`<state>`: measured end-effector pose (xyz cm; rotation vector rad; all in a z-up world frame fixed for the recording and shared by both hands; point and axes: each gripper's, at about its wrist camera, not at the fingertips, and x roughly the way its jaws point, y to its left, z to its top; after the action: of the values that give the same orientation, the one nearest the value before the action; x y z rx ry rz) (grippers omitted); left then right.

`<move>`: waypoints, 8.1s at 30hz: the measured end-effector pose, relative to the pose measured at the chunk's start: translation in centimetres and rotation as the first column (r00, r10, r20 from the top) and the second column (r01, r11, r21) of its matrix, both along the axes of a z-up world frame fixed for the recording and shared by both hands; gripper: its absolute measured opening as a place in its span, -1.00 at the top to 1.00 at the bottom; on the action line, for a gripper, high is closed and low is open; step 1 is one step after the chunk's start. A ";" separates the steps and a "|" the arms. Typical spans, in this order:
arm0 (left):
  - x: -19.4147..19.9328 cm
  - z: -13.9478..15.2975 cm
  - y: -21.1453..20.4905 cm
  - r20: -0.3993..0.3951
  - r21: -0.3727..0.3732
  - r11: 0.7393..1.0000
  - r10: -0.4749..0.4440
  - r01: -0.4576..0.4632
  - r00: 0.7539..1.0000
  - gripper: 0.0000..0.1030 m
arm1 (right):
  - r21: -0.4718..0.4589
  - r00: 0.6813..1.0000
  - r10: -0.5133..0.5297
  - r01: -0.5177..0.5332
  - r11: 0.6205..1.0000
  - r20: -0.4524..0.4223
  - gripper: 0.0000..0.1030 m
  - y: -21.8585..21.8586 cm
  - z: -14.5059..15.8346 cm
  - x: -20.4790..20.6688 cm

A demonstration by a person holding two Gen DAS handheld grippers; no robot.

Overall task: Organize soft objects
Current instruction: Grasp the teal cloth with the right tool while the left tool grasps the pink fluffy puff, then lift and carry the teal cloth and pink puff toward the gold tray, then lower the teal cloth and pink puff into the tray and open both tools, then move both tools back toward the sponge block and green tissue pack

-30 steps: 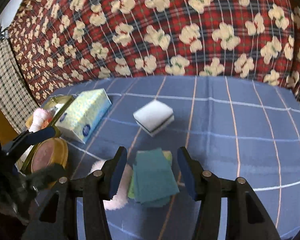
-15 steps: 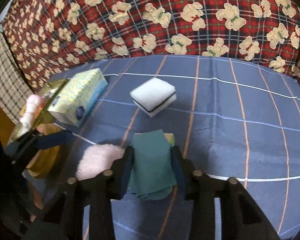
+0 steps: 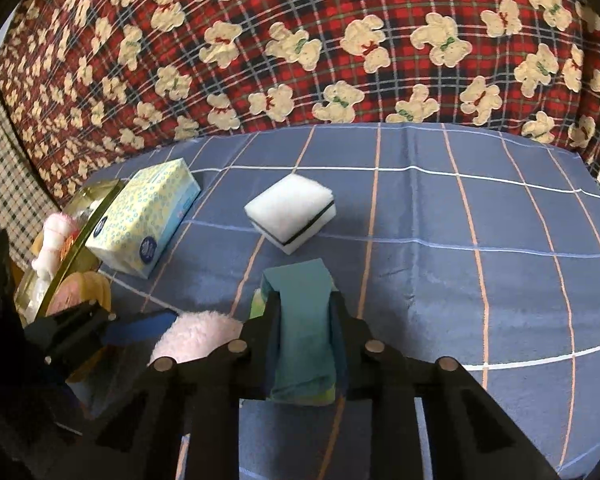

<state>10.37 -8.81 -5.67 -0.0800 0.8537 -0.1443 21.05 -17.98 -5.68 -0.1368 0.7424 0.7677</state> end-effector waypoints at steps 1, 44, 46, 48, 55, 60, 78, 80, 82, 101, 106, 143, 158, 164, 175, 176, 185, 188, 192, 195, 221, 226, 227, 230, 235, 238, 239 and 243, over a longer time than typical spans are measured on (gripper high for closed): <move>-0.1 0.0 -0.1 0.005 0.008 1.000 -0.005 0.005 1.000 0.07 | 0.005 1.000 -0.009 0.009 1.000 0.001 0.53 -0.1 0.0 0.1; -3.4 4.8 4.1 0.285 -0.064 0.990 0.138 -0.125 0.948 0.89 | 0.226 0.985 -0.089 0.053 0.973 0.150 0.52 -0.1 2.3 -1.5; -3.8 5.5 4.8 0.322 -0.052 0.984 0.176 -0.168 0.930 0.88 | 0.254 0.981 -0.096 0.051 0.966 0.171 0.52 -0.1 2.6 -1.8; -4.0 6.1 5.4 0.351 -0.041 0.979 0.203 -0.201 0.914 0.88 | 0.278 0.976 -0.099 0.043 0.960 0.192 0.52 0.2 3.0 -2.2; -4.0 6.4 7.0 0.368 -0.014 0.970 0.230 -0.241 0.901 0.88 | 0.346 0.953 -0.112 0.008 0.938 0.282 0.52 1.5 4.8 -3.9; -4.8 6.9 8.3 0.402 -0.005 0.957 0.268 -0.291 0.876 0.88 | 0.362 0.943 -0.120 -0.001 0.932 0.310 0.52 2.6 5.7 -4.4; -7.3 7.9 14.6 0.431 -0.111 0.909 0.409 -0.402 0.804 0.89 | 0.393 0.935 -0.093 -0.053 0.918 0.342 0.52 8.3 7.7 -6.4; -7.7 8.0 15.3 0.434 -0.121 0.901 0.425 -0.416 0.794 0.89 | 0.402 0.937 -0.092 -0.055 0.914 0.337 0.52 8.9 7.9 -6.6; -8.0 8.0 15.9 0.427 -0.131 0.896 0.437 -0.424 0.792 0.88 | 0.409 0.939 -0.086 -0.062 0.910 0.334 0.52 9.6 8.0 -6.8; -10.0 7.8 18.8 0.414 -0.146 0.848 0.520 -0.510 0.747 0.89 | 0.424 0.945 -0.004 -0.143 0.894 0.328 0.52 14.0 8.4 -9.6; -10.5 7.8 19.9 0.408 -0.156 0.829 0.550 -0.538 0.729 0.88 | 0.422 0.943 0.021 -0.169 0.891 0.332 0.52 14.9 8.5 -10.4; -14.3 6.4 23.9 0.389 -0.178 0.729 0.669 -0.661 0.633 0.88 | 0.315 0.901 0.197 -0.330 0.890 0.387 0.52 20.5 7.0 -15.9; -15.9 5.9 25.0 0.383 -0.159 0.705 0.690 -0.692 0.615 0.88 | 0.289 0.883 0.247 -0.377 0.880 0.399 0.52 21.9 6.5 -17.8; -16.4 5.9 25.5 0.375 -0.148 0.701 0.692 -0.697 0.616 0.88 | 0.272 0.879 0.262 -0.386 0.881 0.399 0.52 22.4 6.2 -18.0; -17.7 5.9 25.9 0.349 -0.123 0.703 0.691 -0.700 0.633 0.88 | 0.237 0.865 0.306 -0.419 0.877 0.397 0.52 23.1 5.7 -18.6; -17.7 5.9 26.0 0.346 -0.119 0.702 0.692 -0.702 0.633 0.88 | 0.229 0.862 0.314 -0.424 0.876 0.397 0.52 23.3 5.6 -18.8; -18.7 4.9 26.4 0.304 -0.085 0.695 0.701 -0.714 0.646 0.88 | 0.143 0.829 0.385 -0.473 0.869 0.405 0.52 24.8 4.0 -20.4; -18.9 4.6 26.5 0.296 -0.075 0.693 0.702 -0.717 0.648 0.88 | 0.131 0.825 0.397 -0.481 0.867 0.401 0.52 24.9 3.8 -20.6; -18.9 4.0 26.8 0.283 -0.072 0.692 0.705 -0.718 0.651 0.88 | 0.104 0.818 0.415 -0.490 0.865 0.398 0.52 25.3 3.4 -21.0; -18.9 3.8 26.9 0.276 -0.068 0.692 0.705 -0.719 0.653 0.88 | 0.081 0.815 0.429 -0.494 0.866 0.390 0.52 25.8 2.9 -21.1; -19.6 3.5 27.0 0.266 -0.055 0.680 0.716 -0.731 0.645 0.64 | 0.036 0.793 0.466 -0.520 0.854 0.394 0.32 26.3 2.1 -21.8; -20.0 3.8 27.0 0.278 -0.053 0.660 0.730 -0.749 0.624 0.02 | 0.048 0.787 0.457 -0.520 0.853 0.414 0.30 25.9 2.4 -21.9; -20.1 3.9 27.1 0.282 -0.056 0.658 0.732 -0.751 0.620 -0.13 | 0.051 0.788 0.455 -0.520 0.853 0.415 0.27 25.8 2.5 -21.9; -20.4 4.1 27.1 0.291 -0.064 0.653 0.735 -0.755 0.612 -0.26 | 0.059 0.794 0.443 -0.510 0.858 0.417 0.17 25.5 2.7 -21.6; -20.3 4.2 26.9 0.288 -0.073 0.661 0.731 -0.747 0.618 -0.32 | 0.077 0.803 0.423 -0.495 0.865 0.420 0.16 24.9 2.9 -21.2; -19.8 4.4 26.2 0.289 -0.070 0.674 0.719 -0.735 0.632 -0.34 | 0.086 0.810 0.401 -0.478 0.874 0.428 0.16 24.5 3.0 -21.0; -19.5 4.6 26.0 0.292 -0.065 0.676 0.716 -0.734 0.634 -0.38 | 0.089 0.812 0.393 -0.472 0.877 0.432 0.16 24.2 3.1 -20.9; -18.4 5.3 24.6 0.305 -0.064 0.701 0.691 -0.710 0.655 -0.46 | 0.105 0.825 0.350 -0.436 0.894 0.444 0.15 23.0 3.6 -20.2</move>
<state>-8.07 15.74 -0.34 -0.3212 0.4588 0.6017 0.84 5.00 -2.10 -0.2665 0.2209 1.1642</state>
